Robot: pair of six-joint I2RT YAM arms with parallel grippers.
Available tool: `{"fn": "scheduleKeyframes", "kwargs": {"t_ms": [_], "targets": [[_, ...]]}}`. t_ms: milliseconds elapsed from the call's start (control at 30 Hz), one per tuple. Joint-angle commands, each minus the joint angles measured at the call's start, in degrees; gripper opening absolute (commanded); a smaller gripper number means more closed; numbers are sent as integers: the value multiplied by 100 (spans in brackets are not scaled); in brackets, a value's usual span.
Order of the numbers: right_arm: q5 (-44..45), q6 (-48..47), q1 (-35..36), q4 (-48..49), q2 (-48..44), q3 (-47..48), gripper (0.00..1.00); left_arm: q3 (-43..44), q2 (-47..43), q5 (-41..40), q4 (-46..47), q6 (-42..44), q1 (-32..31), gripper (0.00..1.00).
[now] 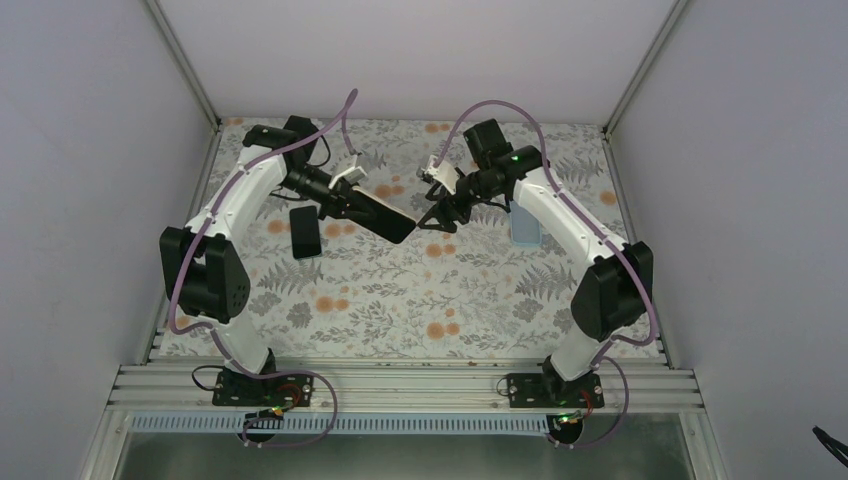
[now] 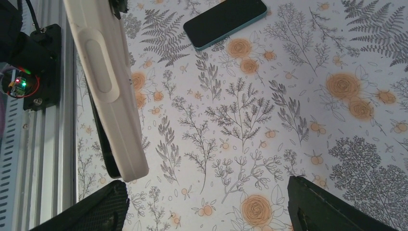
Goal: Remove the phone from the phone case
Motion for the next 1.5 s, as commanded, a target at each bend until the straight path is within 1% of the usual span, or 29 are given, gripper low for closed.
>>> {"fn": "scheduleKeyframes", "kwargs": {"t_ms": [0,267,467,533,767,867,967,1133,1200,1233,1333,1467], "targets": [[-271,-110,63,-85,108,110,81,165,-2,444,32,130,19,2],[18,91,56,331,172,6,81,141,-36,508,32,107,21,2],[213,232,62,528,323,191,78,3,-9,717,32,133,-40,2],[394,359,55,755,354,233,78,5,-3,762,32,129,-90,2],[788,592,54,1190,528,529,82,-53,-138,848,37,110,-316,2],[706,602,51,1256,671,648,82,-89,-137,932,32,111,-412,2],[346,511,64,1100,864,892,83,-101,-129,1010,32,149,-481,2],[-509,102,245,468,1100,1331,85,20,-122,1159,23,209,-542,2],[-1059,-188,342,47,1181,1494,87,71,-99,1176,23,223,-548,2],[-1414,-474,395,-268,1257,1630,87,82,-76,1168,26,229,-547,2],[-2138,-1173,622,-1135,1479,2007,88,119,51,1038,31,259,-544,2],[-2571,-1488,986,-1631,1555,2166,88,409,435,627,50,165,-492,2]]}}
